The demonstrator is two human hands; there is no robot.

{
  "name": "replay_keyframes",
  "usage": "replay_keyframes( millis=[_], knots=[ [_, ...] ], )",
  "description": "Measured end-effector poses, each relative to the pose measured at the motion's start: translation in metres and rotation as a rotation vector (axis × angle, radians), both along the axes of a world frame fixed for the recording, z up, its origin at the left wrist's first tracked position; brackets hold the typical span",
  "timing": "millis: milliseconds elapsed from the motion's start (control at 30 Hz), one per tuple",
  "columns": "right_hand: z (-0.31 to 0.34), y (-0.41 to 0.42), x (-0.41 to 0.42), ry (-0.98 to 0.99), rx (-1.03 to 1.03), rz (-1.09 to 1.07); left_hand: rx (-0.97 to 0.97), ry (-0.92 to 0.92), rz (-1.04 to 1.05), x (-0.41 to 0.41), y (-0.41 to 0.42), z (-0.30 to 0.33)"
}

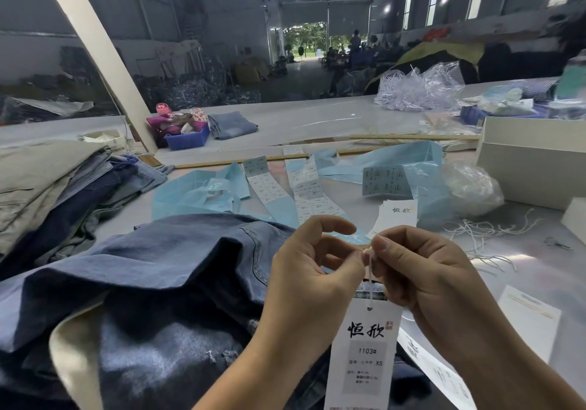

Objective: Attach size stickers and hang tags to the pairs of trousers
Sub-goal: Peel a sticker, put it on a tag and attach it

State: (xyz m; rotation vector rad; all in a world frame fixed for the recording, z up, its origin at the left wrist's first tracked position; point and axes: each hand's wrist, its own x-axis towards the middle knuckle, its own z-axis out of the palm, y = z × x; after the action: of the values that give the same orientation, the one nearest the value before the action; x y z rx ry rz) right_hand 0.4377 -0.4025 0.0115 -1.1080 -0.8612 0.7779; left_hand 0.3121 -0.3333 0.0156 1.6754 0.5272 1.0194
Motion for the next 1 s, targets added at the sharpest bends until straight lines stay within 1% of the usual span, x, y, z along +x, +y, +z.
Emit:
replay_keyframes(
  millis=[167, 300, 467, 533, 600, 667, 800, 933, 1000],
  knots=[
    [0.000, 0.000, 0.000, -0.035, 0.001, -0.003, 0.016, 0.003, 0.012, 0.000, 0.001, -0.002],
    [-0.001, -0.001, -0.003, -0.084, -0.005, -0.049, 0.039, 0.006, 0.017, 0.000, 0.001, -0.005],
    [-0.007, -0.004, -0.011, -0.111, 0.002, -0.102, 0.088, 0.051, -0.032, -0.003, 0.002, -0.007],
    [-0.010, -0.005, -0.013, -0.141, -0.004, -0.108, 0.062, 0.064, -0.083, -0.007, 0.006, -0.005],
    [-0.011, -0.005, -0.014, -0.199, -0.021, -0.107, -0.006, 0.066, -0.126, -0.010, 0.010, -0.003],
    [-0.010, -0.004, -0.014, -0.225, -0.031, -0.101, -0.051, 0.069, -0.134, -0.013, 0.013, -0.001],
    [-0.005, -0.001, -0.014, -0.198, -0.041, -0.072, -0.026, 0.072, -0.126, -0.017, 0.018, 0.006],
    [0.004, 0.006, -0.019, -0.095, -0.014, -0.016, 0.076, 0.134, -0.065, -0.022, 0.020, 0.012],
    [0.008, 0.009, -0.021, -0.022, 0.009, 0.023, 0.166, 0.156, -0.013, -0.025, 0.022, 0.016]
  ],
)
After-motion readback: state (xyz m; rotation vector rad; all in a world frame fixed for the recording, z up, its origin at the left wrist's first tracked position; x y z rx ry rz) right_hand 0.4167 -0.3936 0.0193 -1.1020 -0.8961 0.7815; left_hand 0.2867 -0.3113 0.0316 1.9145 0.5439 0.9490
